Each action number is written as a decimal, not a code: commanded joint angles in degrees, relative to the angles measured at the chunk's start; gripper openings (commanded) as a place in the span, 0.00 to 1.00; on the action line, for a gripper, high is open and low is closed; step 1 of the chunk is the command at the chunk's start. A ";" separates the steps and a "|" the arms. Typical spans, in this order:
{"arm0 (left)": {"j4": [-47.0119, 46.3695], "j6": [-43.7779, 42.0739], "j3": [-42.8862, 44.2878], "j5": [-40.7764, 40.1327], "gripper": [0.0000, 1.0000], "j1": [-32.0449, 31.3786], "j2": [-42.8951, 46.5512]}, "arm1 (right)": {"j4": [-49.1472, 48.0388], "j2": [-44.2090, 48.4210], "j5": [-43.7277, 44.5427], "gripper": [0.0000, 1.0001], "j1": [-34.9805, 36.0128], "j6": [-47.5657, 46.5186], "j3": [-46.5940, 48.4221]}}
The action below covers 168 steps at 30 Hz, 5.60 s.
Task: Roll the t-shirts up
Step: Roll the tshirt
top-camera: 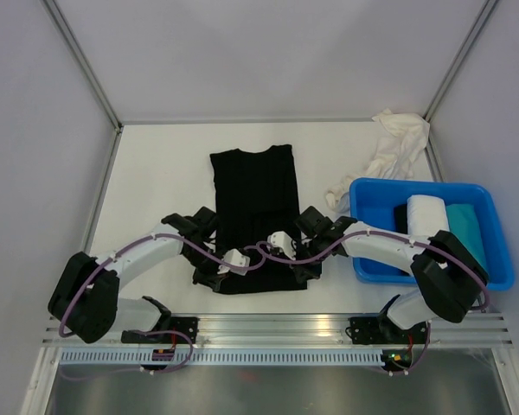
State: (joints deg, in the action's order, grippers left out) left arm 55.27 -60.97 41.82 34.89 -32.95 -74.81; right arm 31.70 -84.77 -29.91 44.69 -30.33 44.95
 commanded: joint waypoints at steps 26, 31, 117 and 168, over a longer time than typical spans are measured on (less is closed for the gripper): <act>8.81 -1.08 8.45 6.07 0.11 5.53 -13.17 | -8.06 13.40 -0.85 0.36 -10.32 23.37 1.81; 7.05 -1.78 4.86 4.84 0.11 7.20 -11.51 | -11.82 15.95 -4.62 0.42 -10.32 29.08 -1.86; -4.48 10.18 -2.72 0.53 0.02 8.69 1.59 | -34.62 12.44 -3.57 0.00 -10.23 55.64 -21.31; -8.51 20.80 2.39 -1.40 0.14 11.86 -12.47 | -37.50 4.01 -1.91 0.00 -1.18 56.52 -10.41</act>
State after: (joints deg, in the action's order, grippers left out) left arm 48.62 -42.68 44.38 35.51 -21.45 -88.47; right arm 3.70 -78.76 -30.28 43.64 22.50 36.07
